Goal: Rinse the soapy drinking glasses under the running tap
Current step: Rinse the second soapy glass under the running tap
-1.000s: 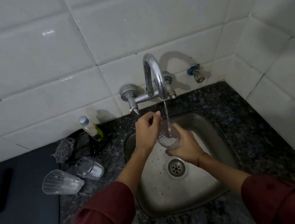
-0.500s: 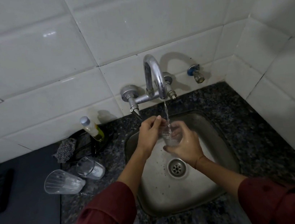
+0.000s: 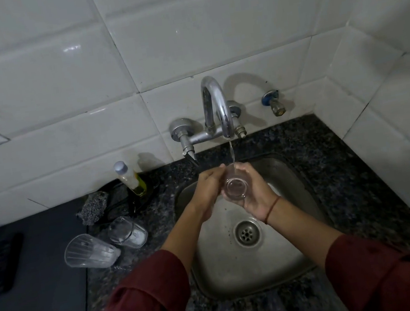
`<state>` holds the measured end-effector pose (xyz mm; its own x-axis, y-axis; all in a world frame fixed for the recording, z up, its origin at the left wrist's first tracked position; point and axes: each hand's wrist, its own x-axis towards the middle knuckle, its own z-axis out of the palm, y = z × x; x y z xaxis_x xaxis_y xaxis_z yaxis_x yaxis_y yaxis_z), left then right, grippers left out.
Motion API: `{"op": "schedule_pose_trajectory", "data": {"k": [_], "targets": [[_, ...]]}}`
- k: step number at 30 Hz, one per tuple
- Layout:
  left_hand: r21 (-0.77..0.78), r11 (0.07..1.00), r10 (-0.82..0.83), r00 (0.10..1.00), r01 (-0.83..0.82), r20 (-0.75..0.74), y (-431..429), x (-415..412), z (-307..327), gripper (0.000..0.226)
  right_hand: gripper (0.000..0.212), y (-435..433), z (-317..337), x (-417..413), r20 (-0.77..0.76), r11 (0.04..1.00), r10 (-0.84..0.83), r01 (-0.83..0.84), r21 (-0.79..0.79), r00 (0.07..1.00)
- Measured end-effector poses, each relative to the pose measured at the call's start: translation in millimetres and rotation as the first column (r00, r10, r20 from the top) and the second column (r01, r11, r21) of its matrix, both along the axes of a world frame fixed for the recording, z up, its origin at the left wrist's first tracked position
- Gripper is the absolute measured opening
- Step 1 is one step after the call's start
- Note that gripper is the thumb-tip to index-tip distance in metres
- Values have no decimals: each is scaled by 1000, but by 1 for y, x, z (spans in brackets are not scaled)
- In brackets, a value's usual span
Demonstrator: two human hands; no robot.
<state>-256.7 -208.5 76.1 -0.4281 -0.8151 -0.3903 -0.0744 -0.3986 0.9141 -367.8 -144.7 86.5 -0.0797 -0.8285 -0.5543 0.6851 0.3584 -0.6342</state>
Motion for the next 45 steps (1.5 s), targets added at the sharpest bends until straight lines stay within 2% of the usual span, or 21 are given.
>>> {"op": "schedule_pose_trajectory", "data": {"k": [8, 11, 12, 14, 16, 20, 22, 27, 30, 32, 34, 36, 39, 41, 44, 45], "targets": [[26, 1000, 8, 1000, -8, -27, 0, -3, 4, 27, 37, -11, -8, 2, -33, 989, -141, 142, 32, 989], [24, 999, 42, 999, -42, 5, -3, 3, 2, 28, 16, -13, -6, 0, -134, 976, -216, 215, -19, 967], [18, 998, 64, 997, -64, 34, -4, 5, 0, 28, 18, -13, -5, -2, -227, 973, -229, 224, -47, 947], [3, 990, 137, 986, -138, 96, -8, 9, -5, 27, 43, -15, -5, -5, -517, 970, -243, 205, -131, 821], [9, 977, 211, 968, -214, 138, -10, 11, -6, 24, 61, -10, -6, -4, -737, 970, -219, 63, -234, 640], [-15, 952, 303, 936, -305, 180, -12, 12, -5, 25, 70, 6, -13, -1, -903, 918, -202, -250, -310, 378], [-40, 942, 335, 922, -334, 193, -12, 14, -5, 24, 78, 8, -15, -2, -933, 892, -206, -335, -303, 294], [-214, 887, 458, 831, -409, 315, -10, 14, 0, 14, 73, 10, -10, 1, -918, 921, -280, -192, -340, 280], [-335, 844, 522, 787, -420, 328, -8, 14, 8, 18, 69, 14, -11, 4, -926, 911, -238, -262, -318, 294], [-394, 825, 532, 792, -405, 300, -6, 13, 13, 22, 68, 14, -9, 6, -912, 906, -248, -255, -338, 328], [-440, 812, 529, 802, -384, 277, -5, 11, 17, 25, 68, 11, -6, 9, -876, 921, -301, -125, -370, 377], [-489, 796, 528, 804, -357, 273, -4, 10, 19, 20, 68, 11, -4, 10, -866, 931, -322, -36, -362, 383], [-544, 776, 528, 801, -320, 281, -5, 8, 21, 12, 66, 17, -8, 8, -910, 924, -256, -192, -329, 326], [-546, 775, 528, 802, -319, 280, -4, 8, 22, 11, 66, 18, -10, 6, -910, 895, -247, -283, -346, 332], [-543, 777, 526, 803, -319, 281, -4, 7, 21, 12, 60, 16, -8, 7, -882, 929, -285, -119, -351, 375], [-542, 778, 524, 805, -319, 279, -4, 6, 20, 13, 55, 15, -9, 6, -888, 942, -283, -67, -328, 362]]}}
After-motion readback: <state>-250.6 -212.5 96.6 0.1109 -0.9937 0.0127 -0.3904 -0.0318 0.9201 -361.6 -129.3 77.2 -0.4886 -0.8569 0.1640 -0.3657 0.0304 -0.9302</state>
